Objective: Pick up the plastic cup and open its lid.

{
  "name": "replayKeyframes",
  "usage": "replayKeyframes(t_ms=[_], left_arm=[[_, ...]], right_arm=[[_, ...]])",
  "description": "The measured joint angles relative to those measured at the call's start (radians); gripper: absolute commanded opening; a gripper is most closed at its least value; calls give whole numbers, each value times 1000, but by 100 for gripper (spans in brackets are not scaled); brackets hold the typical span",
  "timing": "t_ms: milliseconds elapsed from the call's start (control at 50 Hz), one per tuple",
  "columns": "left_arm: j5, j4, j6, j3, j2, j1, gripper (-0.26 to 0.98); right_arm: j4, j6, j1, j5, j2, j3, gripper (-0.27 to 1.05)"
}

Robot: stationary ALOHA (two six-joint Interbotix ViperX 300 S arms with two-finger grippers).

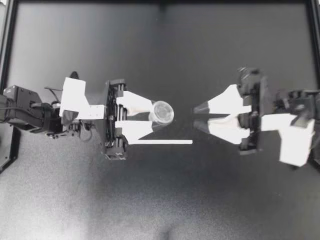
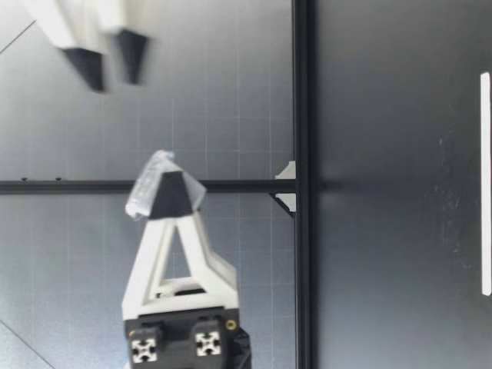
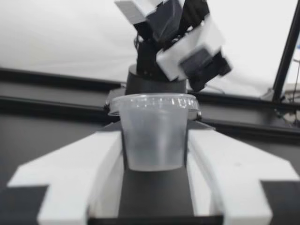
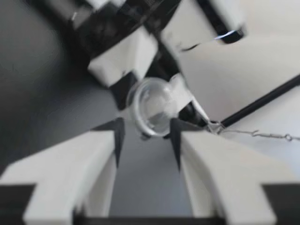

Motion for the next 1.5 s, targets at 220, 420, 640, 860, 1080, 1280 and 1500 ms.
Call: replayKeyframes(t_ms=[220, 420, 640, 860, 1080, 1280, 1500], left_arm=[[9, 3, -2, -6, 0, -3, 17], [9, 5, -3, -8, 0, -5, 17], [9, 5, -3, -9, 0, -5, 17], [9, 5, -3, -14, 11, -5, 17], [11, 5, -3, -17, 11, -5, 17], [14, 6, -8, -18, 18, -5, 16], [21, 5, -29, -14, 35, -8, 16]], right_arm=[[32, -247, 3, -18, 114, -37, 49], [181, -492, 25, -175, 150, -35, 49], [259, -560, 52, -213, 179, -32, 49], [264, -558, 57, -216, 183, -35, 49], [267, -558, 57, -239, 183, -40, 49], [270, -560, 58, -308, 156, -29, 49], [298, -557, 57, -325, 91, 3, 49]])
